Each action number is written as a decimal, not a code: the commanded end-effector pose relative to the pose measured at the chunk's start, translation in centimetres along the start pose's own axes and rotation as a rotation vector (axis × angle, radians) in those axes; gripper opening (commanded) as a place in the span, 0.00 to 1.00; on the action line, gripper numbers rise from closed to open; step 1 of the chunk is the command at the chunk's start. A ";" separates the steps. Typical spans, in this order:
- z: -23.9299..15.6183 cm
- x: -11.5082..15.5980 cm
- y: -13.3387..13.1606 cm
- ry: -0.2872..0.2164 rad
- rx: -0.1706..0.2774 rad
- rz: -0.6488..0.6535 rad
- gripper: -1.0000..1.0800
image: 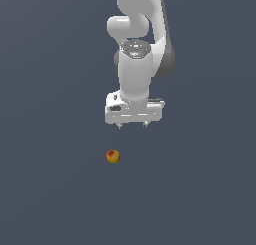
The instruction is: Pick up the object and move it to a goal position.
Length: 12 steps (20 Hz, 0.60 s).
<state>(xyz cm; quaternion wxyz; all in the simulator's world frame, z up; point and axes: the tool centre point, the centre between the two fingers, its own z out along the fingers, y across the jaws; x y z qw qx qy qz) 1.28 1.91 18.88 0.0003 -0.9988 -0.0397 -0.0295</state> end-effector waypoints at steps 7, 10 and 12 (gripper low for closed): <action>-0.6 0.0 -1.4 0.007 0.004 -0.012 0.96; -1.1 0.0 -2.2 0.011 0.006 -0.014 0.96; -1.2 -0.1 -2.4 0.012 0.007 -0.011 0.96</action>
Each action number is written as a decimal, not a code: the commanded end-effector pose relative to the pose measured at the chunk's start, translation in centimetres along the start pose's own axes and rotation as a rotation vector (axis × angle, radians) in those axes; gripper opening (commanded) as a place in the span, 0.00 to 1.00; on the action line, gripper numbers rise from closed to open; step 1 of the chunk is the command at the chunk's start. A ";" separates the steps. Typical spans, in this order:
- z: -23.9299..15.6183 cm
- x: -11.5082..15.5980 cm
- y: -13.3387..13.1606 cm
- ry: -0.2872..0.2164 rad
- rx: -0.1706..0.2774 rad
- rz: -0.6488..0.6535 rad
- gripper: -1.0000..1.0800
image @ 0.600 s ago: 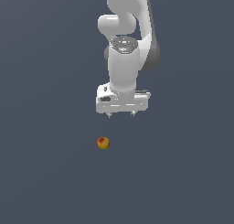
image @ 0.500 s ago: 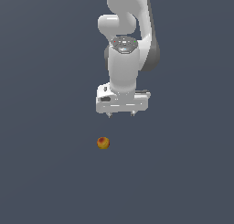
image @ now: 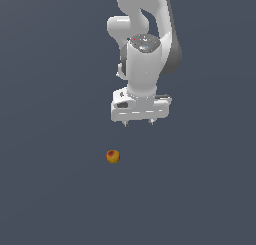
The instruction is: Pick up the object and move it to a goal position.
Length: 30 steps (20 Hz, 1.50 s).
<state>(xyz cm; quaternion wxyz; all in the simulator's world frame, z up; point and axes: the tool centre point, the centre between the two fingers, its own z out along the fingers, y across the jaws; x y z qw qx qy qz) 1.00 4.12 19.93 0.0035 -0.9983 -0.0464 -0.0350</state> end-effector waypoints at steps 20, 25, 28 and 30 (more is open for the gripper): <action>1.7 1.4 1.6 -0.015 -0.008 -0.228 0.96; 2.7 2.1 2.5 -0.024 -0.009 -0.353 0.96; 3.3 2.5 3.0 -0.029 -0.009 -0.428 0.96; 3.7 2.7 3.4 -0.032 -0.009 -0.478 0.96</action>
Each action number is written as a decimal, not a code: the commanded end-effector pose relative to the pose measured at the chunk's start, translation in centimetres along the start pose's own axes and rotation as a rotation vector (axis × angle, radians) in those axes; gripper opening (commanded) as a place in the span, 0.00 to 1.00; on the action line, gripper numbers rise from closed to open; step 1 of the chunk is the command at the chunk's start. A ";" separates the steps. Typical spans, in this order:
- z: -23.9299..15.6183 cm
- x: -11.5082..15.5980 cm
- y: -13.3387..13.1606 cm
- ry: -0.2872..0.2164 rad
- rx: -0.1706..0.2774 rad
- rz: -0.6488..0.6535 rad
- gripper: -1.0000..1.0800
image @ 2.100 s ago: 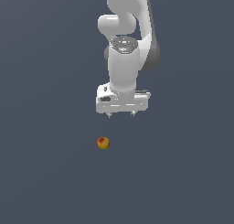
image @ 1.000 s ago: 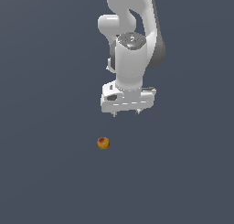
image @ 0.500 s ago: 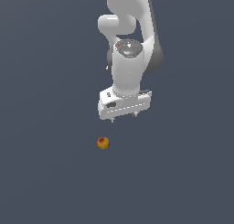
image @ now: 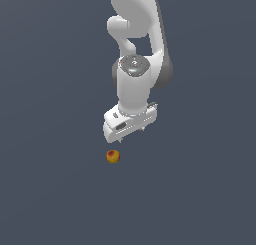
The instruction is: Pick up the object and move it to a goal position.
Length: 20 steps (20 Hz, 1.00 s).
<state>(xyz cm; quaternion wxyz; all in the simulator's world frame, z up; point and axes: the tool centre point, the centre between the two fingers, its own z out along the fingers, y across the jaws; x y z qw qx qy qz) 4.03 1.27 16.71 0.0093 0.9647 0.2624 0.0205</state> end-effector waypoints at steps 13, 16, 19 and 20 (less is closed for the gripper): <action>3.0 0.4 3.4 -0.017 0.009 -0.360 0.96; 3.7 0.4 4.1 -0.019 0.012 -0.433 0.96; 4.3 0.4 4.8 -0.021 0.016 -0.506 0.96; 4.6 0.4 5.0 -0.022 0.017 -0.530 0.96</action>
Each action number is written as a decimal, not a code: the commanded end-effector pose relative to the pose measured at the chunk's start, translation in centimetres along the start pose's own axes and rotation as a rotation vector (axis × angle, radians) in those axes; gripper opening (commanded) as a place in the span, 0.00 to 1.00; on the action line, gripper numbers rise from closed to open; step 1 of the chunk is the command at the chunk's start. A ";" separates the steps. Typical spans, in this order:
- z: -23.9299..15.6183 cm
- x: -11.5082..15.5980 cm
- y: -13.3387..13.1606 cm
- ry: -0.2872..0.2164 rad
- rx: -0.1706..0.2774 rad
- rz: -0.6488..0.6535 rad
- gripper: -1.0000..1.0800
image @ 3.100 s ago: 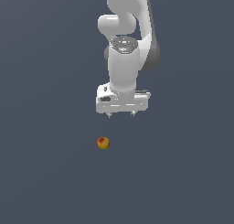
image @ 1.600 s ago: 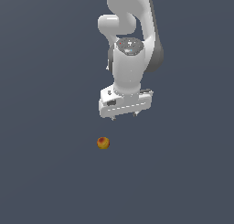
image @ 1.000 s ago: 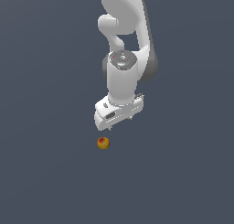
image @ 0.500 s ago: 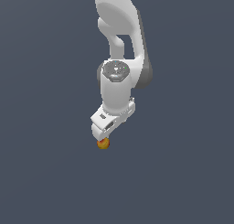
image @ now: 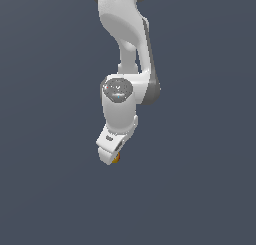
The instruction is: Pick up the object and move it to a goal position.
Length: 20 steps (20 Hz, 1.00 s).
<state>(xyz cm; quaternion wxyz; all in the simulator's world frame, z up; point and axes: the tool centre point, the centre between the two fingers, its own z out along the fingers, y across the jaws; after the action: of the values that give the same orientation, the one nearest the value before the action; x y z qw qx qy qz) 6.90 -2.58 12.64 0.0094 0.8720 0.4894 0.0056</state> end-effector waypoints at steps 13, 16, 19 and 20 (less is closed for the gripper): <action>3.0 -1.8 2.9 0.001 0.016 -0.335 0.96; 3.5 -2.1 3.3 0.002 0.018 -0.384 0.96; 3.9 -2.4 3.6 0.003 0.019 -0.421 0.96; 4.0 -2.4 3.7 0.003 0.020 -0.432 0.96</action>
<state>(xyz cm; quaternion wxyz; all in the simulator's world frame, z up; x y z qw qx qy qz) 8.74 -6.45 8.91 0.0013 0.7534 0.6576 -0.0001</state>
